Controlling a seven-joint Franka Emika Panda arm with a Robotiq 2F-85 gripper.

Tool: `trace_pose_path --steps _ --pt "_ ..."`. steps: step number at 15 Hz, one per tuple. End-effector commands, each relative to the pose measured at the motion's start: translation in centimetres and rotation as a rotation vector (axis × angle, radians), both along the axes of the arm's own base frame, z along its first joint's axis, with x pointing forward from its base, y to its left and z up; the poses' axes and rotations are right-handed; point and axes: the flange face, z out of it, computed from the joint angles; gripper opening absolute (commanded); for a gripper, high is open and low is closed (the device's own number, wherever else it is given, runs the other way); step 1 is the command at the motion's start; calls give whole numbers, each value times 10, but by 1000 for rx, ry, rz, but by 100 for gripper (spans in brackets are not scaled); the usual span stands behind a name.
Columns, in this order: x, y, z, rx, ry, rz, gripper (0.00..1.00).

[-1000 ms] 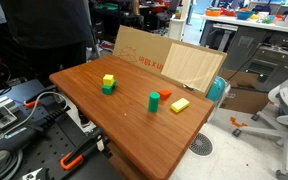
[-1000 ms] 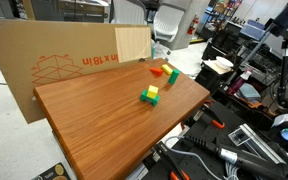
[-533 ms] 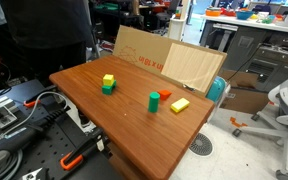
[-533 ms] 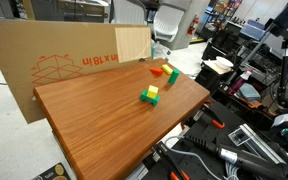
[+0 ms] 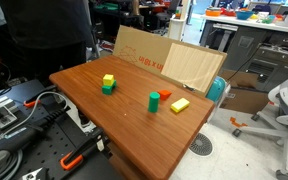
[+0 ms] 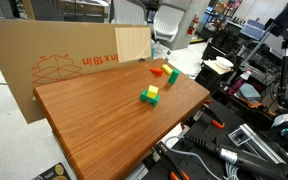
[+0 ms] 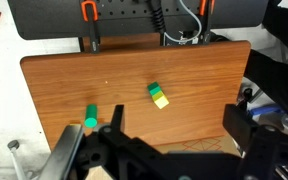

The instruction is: Take the green block and place it on top of the yellow block to the left

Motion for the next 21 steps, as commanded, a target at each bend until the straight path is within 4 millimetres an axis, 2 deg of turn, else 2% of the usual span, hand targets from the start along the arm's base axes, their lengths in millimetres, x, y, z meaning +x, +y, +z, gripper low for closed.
trace_pose_path --steps 1,12,16,21 --pt "0 0 1 0 1 0 100" --pt "3 1 0 -3 8 -2 100" --pt "27 6 -24 -13 92 -6 100" --pt "76 8 -78 -68 203 -42 100"
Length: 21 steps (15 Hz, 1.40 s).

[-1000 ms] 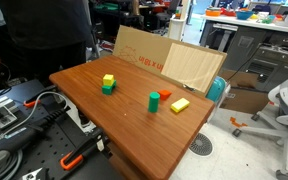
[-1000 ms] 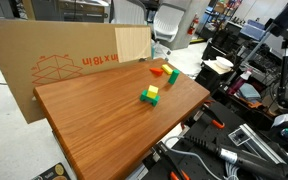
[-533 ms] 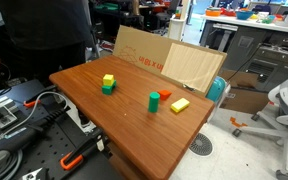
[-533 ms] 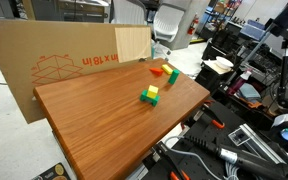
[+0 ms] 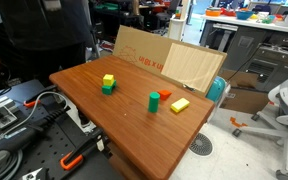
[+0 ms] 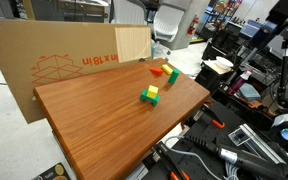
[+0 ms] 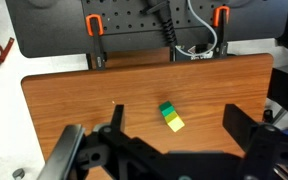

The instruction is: Take the green block and place it on top of the yellow block to the left

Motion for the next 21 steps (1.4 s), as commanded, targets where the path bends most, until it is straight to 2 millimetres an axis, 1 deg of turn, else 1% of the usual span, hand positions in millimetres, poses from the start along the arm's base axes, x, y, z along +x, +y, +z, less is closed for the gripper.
trace_pose_path --steps 1,5,9,12,16,18,21 --pt "48 0 -39 -33 94 -28 100" --pt "92 -6 -84 -68 184 -61 100" --pt "137 -17 -116 -115 230 -136 100" --pt "166 -28 -135 -154 256 -206 100" --pt "197 -40 -154 -198 258 -277 100" --pt "210 -44 -164 -215 260 -301 100" --pt "223 -48 -176 -228 263 -319 100"
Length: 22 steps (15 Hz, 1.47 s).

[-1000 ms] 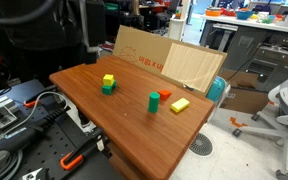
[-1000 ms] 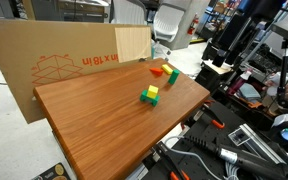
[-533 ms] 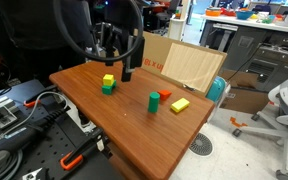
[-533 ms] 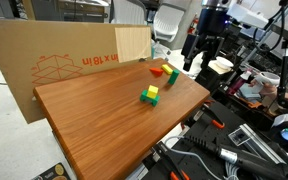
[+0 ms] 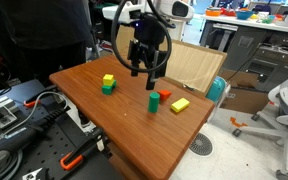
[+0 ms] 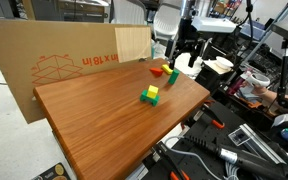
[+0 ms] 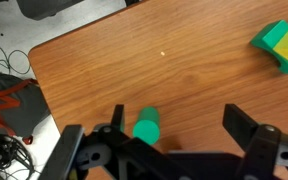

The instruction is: Take the green block and place it on top of the yellow block to the left

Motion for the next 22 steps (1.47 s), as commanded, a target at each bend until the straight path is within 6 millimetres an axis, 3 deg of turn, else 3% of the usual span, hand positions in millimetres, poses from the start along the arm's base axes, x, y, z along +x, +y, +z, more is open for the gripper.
trace_pose_path --steps 1,6,13,14,22 --pt "23 -9 -15 -27 10 -28 100" --pt "32 -19 -40 -28 52 -56 100" --pt "38 -24 -53 -22 91 -59 100" --pt "38 -25 -54 -23 100 -61 80" --pt "40 -31 -57 -33 132 -60 18"
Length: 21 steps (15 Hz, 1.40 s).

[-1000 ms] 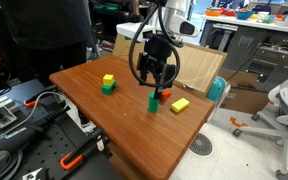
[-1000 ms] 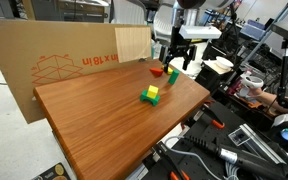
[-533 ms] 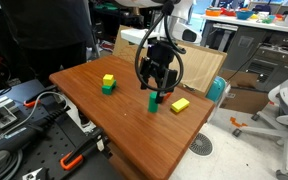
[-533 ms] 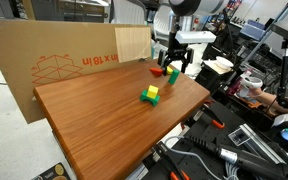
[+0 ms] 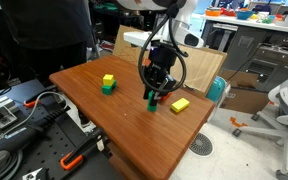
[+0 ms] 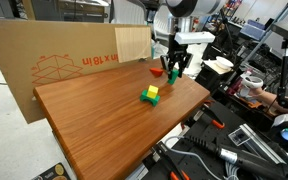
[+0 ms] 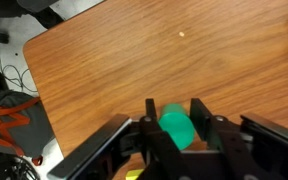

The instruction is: Take the green block and place it on top of the yellow block to the left

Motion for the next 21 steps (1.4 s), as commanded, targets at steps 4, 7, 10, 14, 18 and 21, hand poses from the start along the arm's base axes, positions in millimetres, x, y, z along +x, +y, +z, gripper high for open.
trace_pose_path --steps 4,7,10,14,18,21 --pt "9 -3 15 -4 -10 12 9" --pt "5 11 35 -8 -45 53 9" --pt "-1 37 75 -5 -129 125 9" --pt "-18 69 139 28 -219 200 9" --pt "-48 106 188 69 -269 333 9" --pt "-69 137 202 136 -270 445 9"
